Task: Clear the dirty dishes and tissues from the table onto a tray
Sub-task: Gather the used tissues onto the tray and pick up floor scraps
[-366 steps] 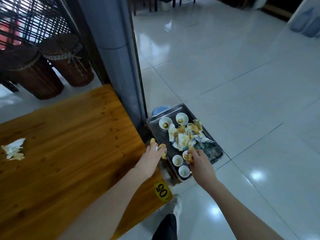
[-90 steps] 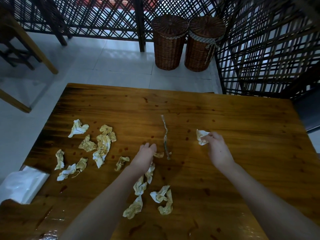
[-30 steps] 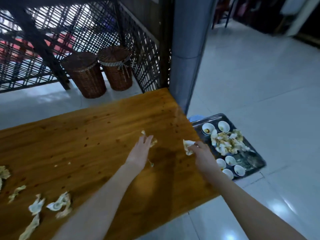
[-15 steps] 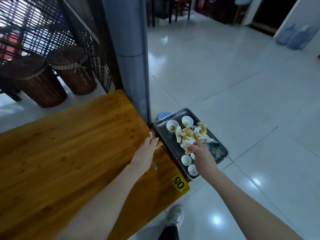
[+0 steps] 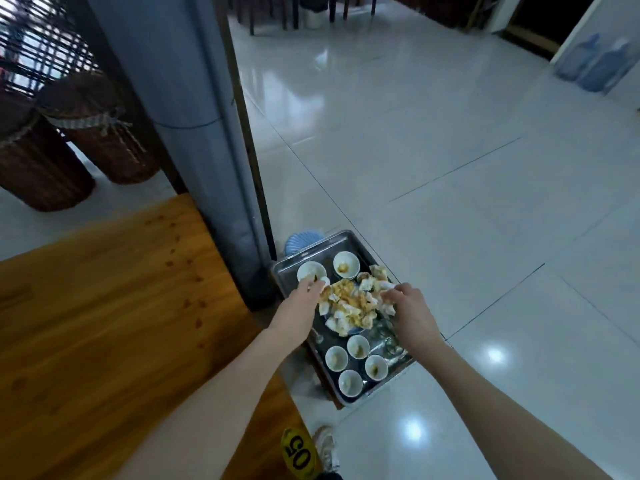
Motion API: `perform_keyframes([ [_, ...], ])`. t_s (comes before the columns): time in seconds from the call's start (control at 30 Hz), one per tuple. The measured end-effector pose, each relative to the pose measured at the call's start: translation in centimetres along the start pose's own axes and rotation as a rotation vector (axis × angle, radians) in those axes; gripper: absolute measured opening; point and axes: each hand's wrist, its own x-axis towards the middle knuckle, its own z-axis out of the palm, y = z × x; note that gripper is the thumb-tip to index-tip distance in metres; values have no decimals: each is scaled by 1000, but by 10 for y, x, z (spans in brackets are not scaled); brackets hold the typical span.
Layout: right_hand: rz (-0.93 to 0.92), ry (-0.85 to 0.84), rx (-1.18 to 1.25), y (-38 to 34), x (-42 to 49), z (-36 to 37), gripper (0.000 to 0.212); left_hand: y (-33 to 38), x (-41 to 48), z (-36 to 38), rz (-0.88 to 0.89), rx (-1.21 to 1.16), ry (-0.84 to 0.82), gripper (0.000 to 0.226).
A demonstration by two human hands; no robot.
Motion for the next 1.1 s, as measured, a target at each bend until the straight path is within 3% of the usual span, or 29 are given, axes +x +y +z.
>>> perform_keyframes([
  [0.13,-40,-18,16,14,24,1,50,15,21,0,-74,-156,-73,66],
  [0.33,-38,-63,22,31,61,19,42,18,46,15,-152,-192,-78,70],
  [0.63,-101,-270,56,62,107,27,44,22,75,23,-338,-249,-122,75],
  [1.0,-217,-328,-52,98,167,6,41,60,126,46,-391,-335,-89,68],
  [1.1,-235,-340,-76,104,175,4,41,64,133,52,-387,-283,-178,78],
])
